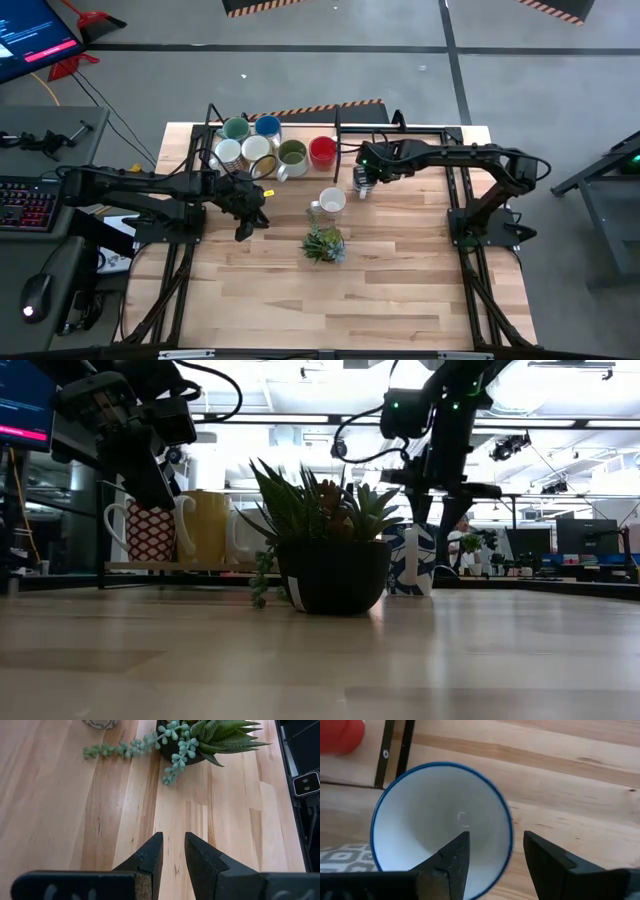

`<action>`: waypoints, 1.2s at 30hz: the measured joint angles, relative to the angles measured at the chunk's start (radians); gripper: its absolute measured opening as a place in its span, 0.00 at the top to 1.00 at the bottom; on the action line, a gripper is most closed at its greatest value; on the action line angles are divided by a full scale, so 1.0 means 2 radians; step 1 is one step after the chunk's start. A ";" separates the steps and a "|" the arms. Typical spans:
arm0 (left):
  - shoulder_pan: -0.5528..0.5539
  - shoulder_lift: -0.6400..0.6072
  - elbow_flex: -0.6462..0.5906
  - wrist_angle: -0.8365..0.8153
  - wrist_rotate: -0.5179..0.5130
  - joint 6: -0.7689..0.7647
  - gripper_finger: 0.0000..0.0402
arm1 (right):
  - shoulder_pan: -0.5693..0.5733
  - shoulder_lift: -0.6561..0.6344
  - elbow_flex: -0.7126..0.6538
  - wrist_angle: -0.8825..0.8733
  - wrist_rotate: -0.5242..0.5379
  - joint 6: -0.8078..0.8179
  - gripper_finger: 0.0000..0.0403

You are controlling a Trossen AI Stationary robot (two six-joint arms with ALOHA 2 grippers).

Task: Place coffee mugs
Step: Put the blue patterned mug on the shelf

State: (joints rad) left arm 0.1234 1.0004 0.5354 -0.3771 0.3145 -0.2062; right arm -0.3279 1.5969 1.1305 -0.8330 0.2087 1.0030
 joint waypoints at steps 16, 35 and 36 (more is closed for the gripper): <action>0.000 0.000 0.000 0.000 0.000 -0.001 0.82 | -0.007 0.020 0.000 0.026 0.002 -0.067 0.65; 0.000 0.000 0.000 0.000 0.000 -0.002 0.82 | -0.043 0.018 0.002 -0.010 -0.033 -0.233 0.99; 0.000 0.000 0.000 0.000 0.000 -0.001 0.82 | -0.046 0.017 0.002 -0.010 -0.039 -0.256 0.99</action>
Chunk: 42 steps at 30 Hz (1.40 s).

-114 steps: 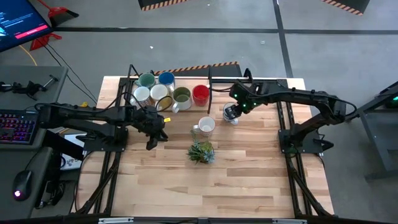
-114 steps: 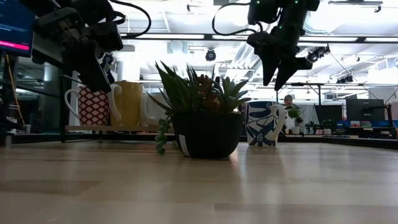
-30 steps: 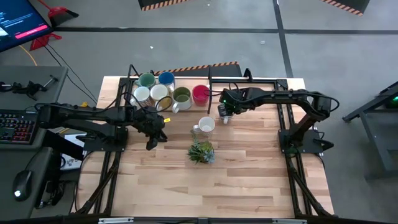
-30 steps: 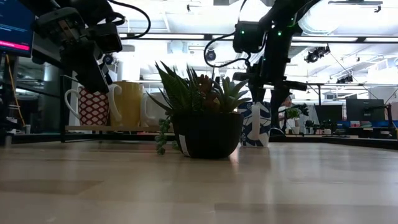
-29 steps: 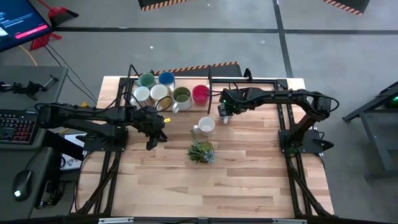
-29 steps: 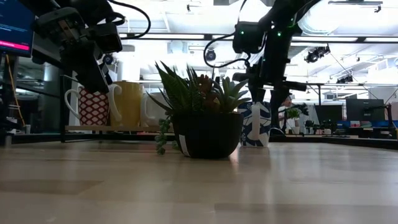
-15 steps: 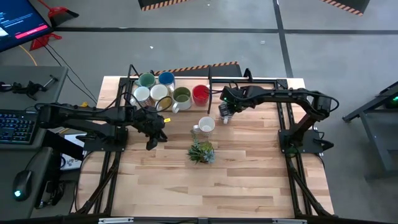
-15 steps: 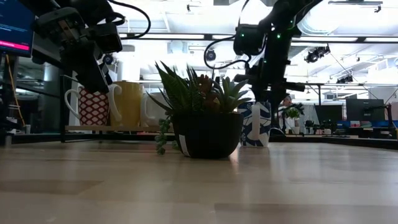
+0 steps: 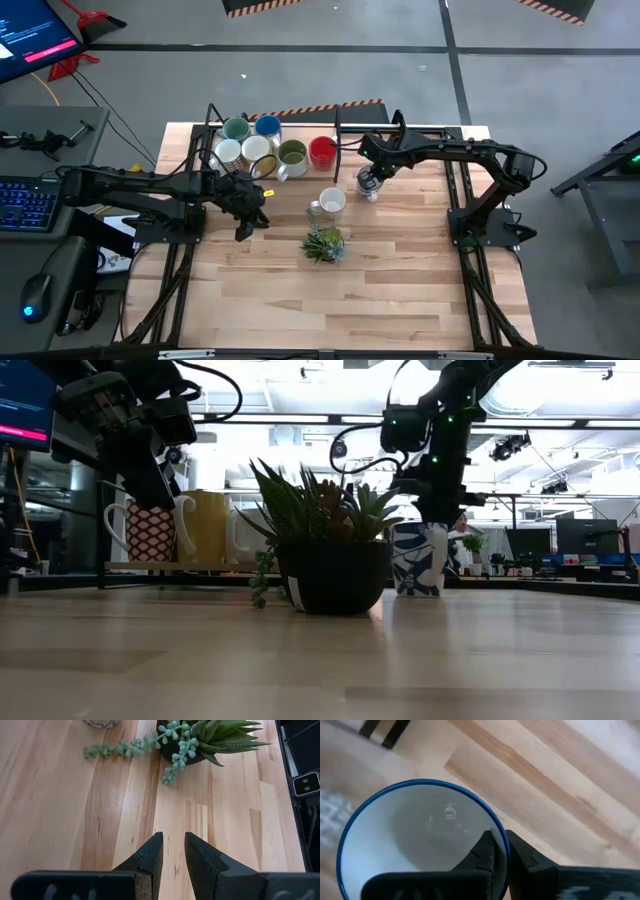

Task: Place coffee mugs
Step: Put the blue patterned mug on the shelf

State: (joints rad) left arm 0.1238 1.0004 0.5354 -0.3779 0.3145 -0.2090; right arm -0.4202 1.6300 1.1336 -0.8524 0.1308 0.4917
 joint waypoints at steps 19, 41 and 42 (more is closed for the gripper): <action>0.000 0.000 0.000 -0.010 0.000 0.000 0.82 | -0.011 -0.016 0.013 -0.014 -0.055 -0.561 1.00; 0.000 0.000 0.000 -0.010 0.000 0.000 0.82 | -0.011 -0.017 0.013 -0.025 -0.053 -0.832 1.00; 0.000 0.000 0.000 -0.010 0.000 0.000 0.82 | -0.011 -0.017 0.013 -0.025 -0.053 -0.825 1.00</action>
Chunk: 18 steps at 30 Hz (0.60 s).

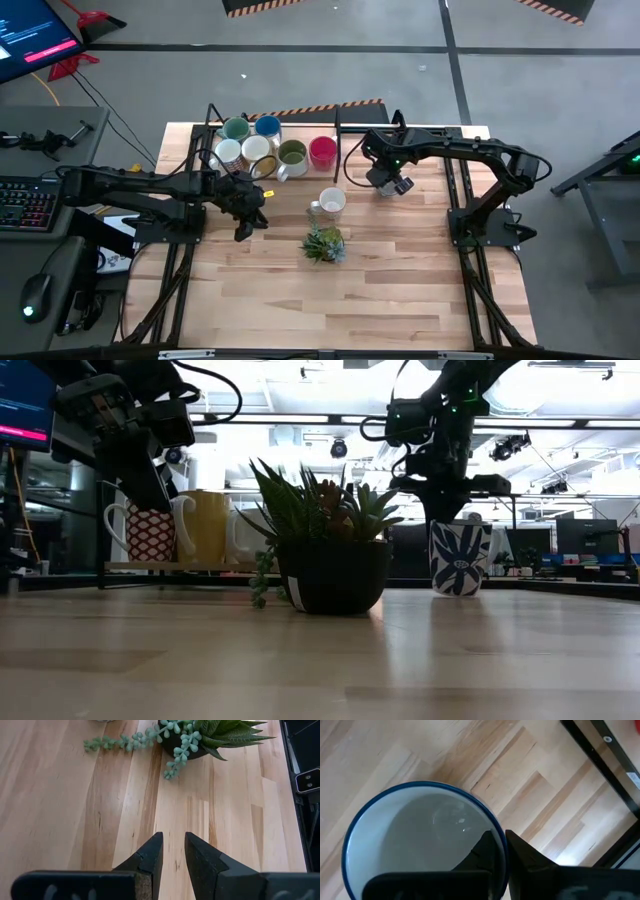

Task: Place coffee mugs
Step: Put the blue patterned mug on the shelf

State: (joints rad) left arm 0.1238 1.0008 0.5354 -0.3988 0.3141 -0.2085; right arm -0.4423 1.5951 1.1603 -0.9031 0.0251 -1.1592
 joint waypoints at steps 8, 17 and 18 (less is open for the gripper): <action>0.000 0.000 0.000 0.000 0.000 0.000 0.82 | 0.000 0.000 0.000 0.000 0.000 0.019 0.96; 0.000 0.000 0.000 0.000 0.000 -0.007 0.82 | 0.000 0.000 0.000 0.001 -0.002 0.031 0.95; 0.000 0.000 0.000 0.000 0.000 -0.010 0.82 | 0.000 0.000 0.000 0.001 -0.002 0.027 0.95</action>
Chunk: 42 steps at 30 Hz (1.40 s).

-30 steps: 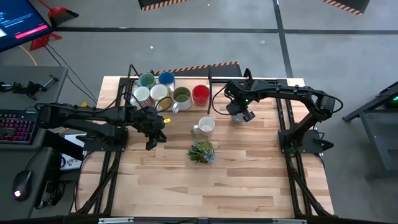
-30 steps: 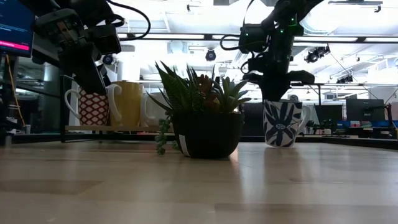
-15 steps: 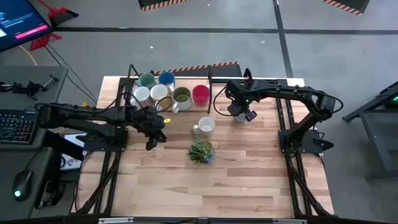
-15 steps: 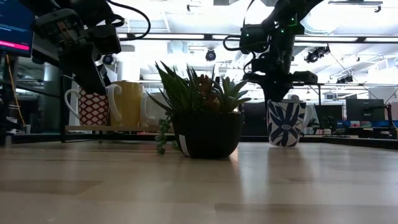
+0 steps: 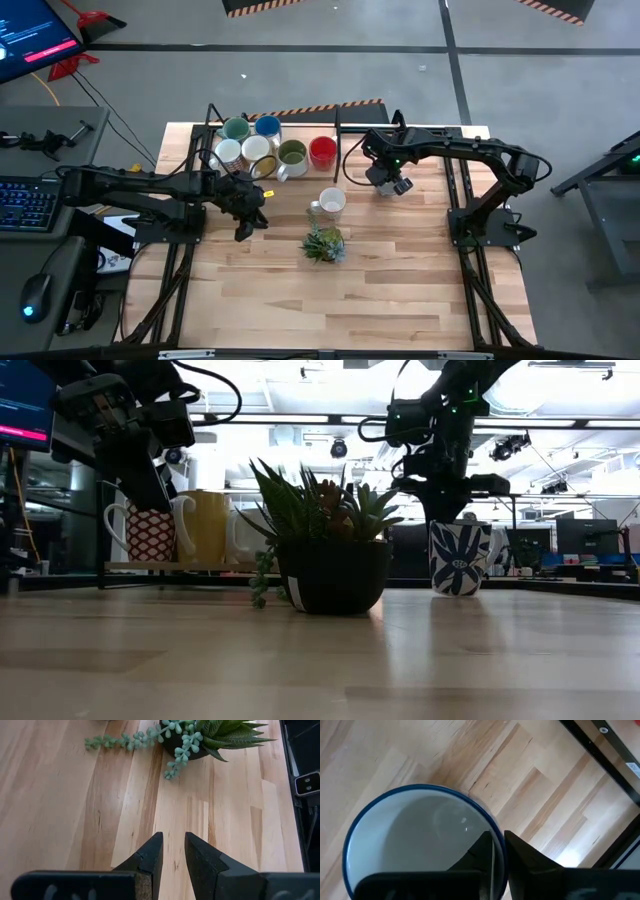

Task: Place coffee mugs
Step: Put the blue patterned mug on the shelf

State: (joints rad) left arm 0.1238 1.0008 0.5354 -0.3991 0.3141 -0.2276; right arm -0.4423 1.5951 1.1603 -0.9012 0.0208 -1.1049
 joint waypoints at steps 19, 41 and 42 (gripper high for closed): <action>0.000 0.000 0.000 0.000 -0.001 -0.004 0.82 | 0.000 0.001 -0.012 0.030 0.046 -0.037 0.82; 0.000 0.000 0.000 0.000 -0.002 -0.003 0.82 | 0.028 0.001 -0.026 0.053 0.139 0.008 0.70; 0.000 0.000 0.000 0.000 -0.002 -0.003 0.82 | 0.032 0.001 -0.026 0.053 0.148 0.016 0.70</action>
State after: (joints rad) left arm 0.1237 1.0008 0.5354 -0.3988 0.3103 -0.2333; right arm -0.3785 1.5978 1.1080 -0.7952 0.3161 -1.0733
